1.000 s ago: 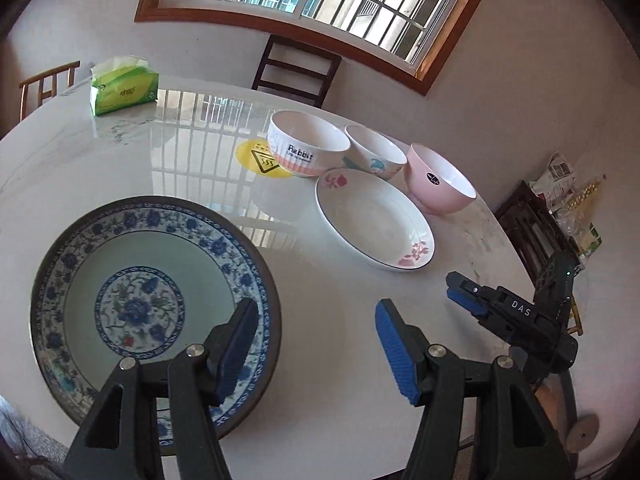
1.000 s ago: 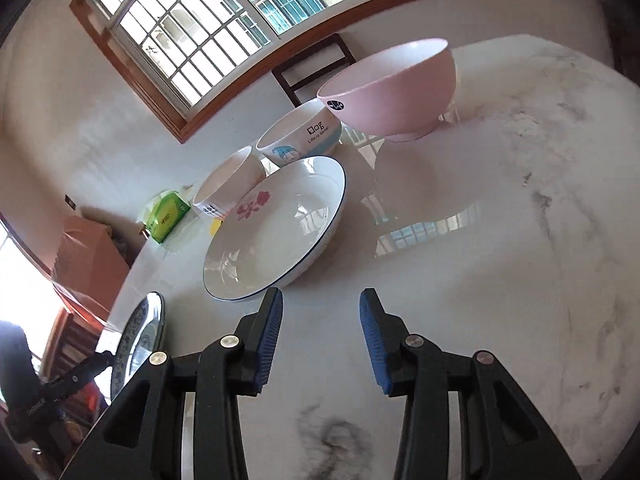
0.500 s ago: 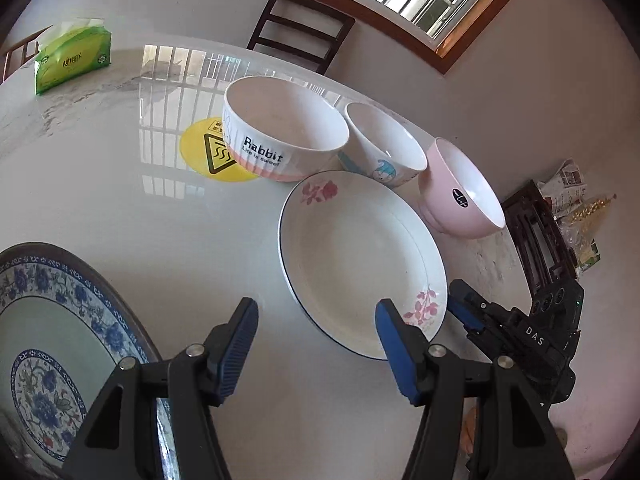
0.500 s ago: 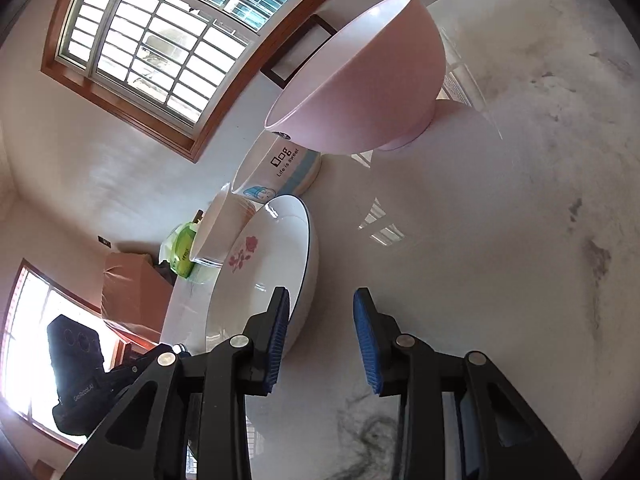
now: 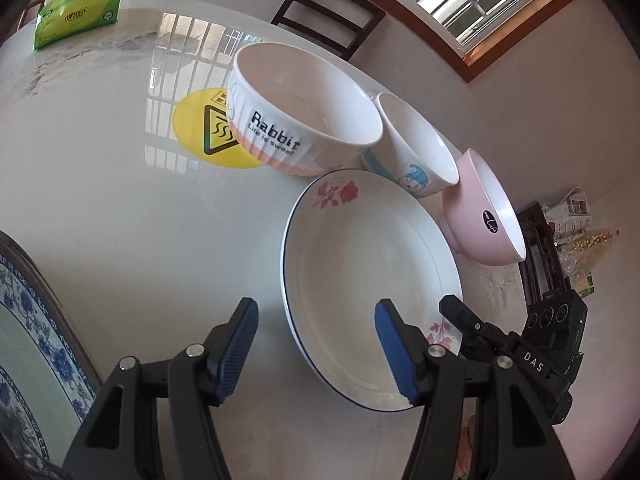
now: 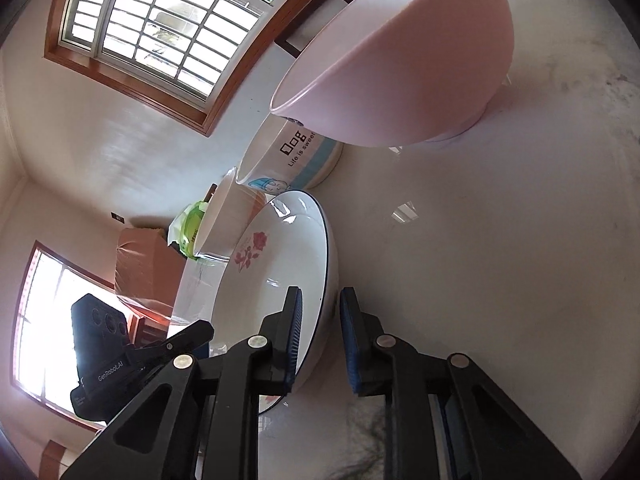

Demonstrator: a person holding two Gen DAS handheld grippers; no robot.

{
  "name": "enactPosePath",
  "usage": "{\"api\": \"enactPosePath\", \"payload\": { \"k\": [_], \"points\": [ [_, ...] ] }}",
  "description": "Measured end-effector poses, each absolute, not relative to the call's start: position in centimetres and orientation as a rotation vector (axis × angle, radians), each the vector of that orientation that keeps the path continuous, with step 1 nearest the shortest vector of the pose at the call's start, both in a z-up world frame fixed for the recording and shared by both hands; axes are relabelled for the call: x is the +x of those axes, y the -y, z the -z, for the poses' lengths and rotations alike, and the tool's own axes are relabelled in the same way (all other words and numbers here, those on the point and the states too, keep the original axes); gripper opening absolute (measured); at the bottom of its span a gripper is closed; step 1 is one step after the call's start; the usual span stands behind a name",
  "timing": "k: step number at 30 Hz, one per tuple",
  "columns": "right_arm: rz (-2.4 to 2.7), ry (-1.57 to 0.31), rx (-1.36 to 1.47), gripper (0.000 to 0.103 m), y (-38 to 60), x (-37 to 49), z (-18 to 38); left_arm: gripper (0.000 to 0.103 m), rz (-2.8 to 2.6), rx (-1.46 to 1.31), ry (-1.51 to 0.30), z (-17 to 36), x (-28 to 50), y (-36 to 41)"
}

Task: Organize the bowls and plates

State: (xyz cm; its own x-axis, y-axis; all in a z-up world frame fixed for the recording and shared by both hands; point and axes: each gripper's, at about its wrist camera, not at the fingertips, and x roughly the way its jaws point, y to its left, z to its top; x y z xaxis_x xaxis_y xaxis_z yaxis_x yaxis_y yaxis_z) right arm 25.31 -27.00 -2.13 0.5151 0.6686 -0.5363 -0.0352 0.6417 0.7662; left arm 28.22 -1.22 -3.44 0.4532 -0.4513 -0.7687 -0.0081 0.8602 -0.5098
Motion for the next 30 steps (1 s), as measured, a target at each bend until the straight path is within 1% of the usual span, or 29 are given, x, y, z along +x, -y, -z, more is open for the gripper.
{"api": "enactPosePath", "payload": {
  "k": [1,2,4,11,20,30],
  "points": [
    [-0.475,-0.947,0.772,0.015,26.9,25.4,2.2,0.058,0.278,-0.452,-1.064,3.2,28.1,1.5],
    [-0.473,-0.946,0.769,0.014,26.9,25.4,2.2,0.034,0.278,-0.417,-1.069,3.2,28.1,2.1],
    [-0.470,-0.945,0.761,0.014,26.8,25.4,2.2,0.017,0.241,-0.316,-1.072,3.2,28.1,3.1],
    [-0.449,-0.939,0.722,0.014,26.9,24.7,1.8,0.017,0.228,-0.279,-1.042,2.8,26.0,3.4],
    [-0.411,-0.933,0.646,0.014,26.7,20.6,0.8,0.016,0.234,-0.235,-0.995,1.5,21.3,3.8],
    [-0.455,-0.920,0.699,0.014,25.9,16.2,0.4,0.016,0.216,-0.229,-0.937,-0.3,16.5,2.3]
  ]
}}
